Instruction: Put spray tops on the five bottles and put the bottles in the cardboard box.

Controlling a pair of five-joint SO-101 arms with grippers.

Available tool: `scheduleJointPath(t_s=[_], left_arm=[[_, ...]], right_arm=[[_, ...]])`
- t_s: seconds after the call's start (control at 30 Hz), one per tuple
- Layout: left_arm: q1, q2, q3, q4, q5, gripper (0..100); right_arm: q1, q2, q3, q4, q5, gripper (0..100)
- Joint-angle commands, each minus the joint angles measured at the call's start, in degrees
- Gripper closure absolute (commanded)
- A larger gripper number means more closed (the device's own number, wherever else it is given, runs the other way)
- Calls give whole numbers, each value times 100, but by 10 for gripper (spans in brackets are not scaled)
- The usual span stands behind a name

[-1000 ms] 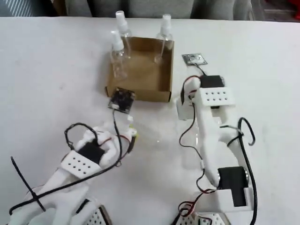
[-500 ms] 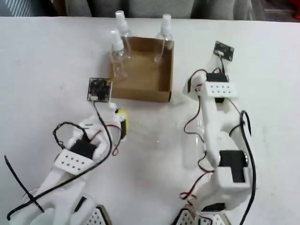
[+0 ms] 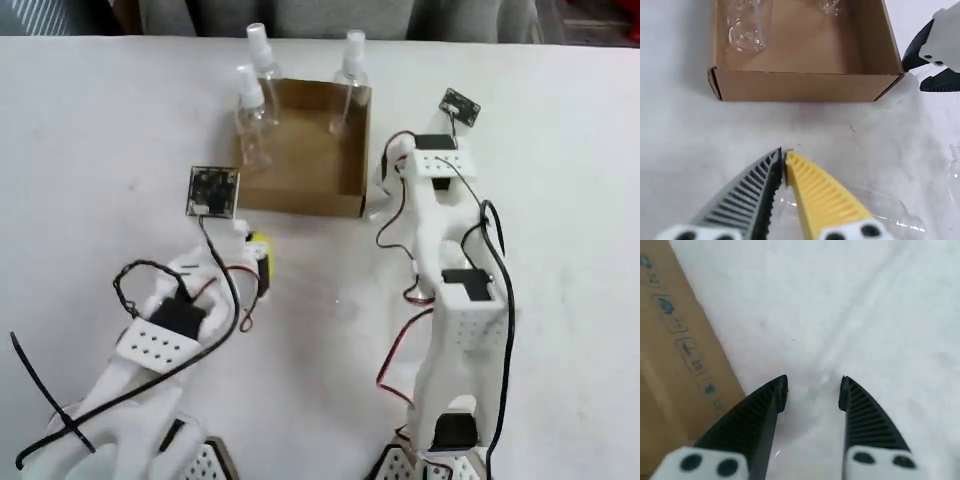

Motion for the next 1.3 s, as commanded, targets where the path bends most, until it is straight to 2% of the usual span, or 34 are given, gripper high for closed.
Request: scheduleJointPath(t_s=[0.0, 0.17, 0.37, 0.53, 0.67, 0.73, 1.07, 1.27], left_arm=[[-66, -127, -53, 53, 35, 979], [-84, -127, -53, 53, 35, 979], [-84, -127, -53, 70, 35, 979], [-92, -154, -18, 149, 26, 979], [-92, -180, 70, 202, -475, 979], [-119, -180, 70, 255, -598, 979], [-945, -189, 70, 571, -651, 979], [-971, -189, 79, 571, -651, 979]], right_arm=[[-127, 215, -686, 286, -79, 848], [-136, 752, -1152, 664, -79, 837], [-84, 1007, -1829, 1525, -18, 992], [-22, 963, -2435, 2440, -9, 984], [75, 963, -3130, 3301, 0, 983], [66, 954, -3420, 3644, 273, 983], [-171, 251, -2409, 3618, 835, 981], [-365, -409, -2004, 3618, 615, 968]])
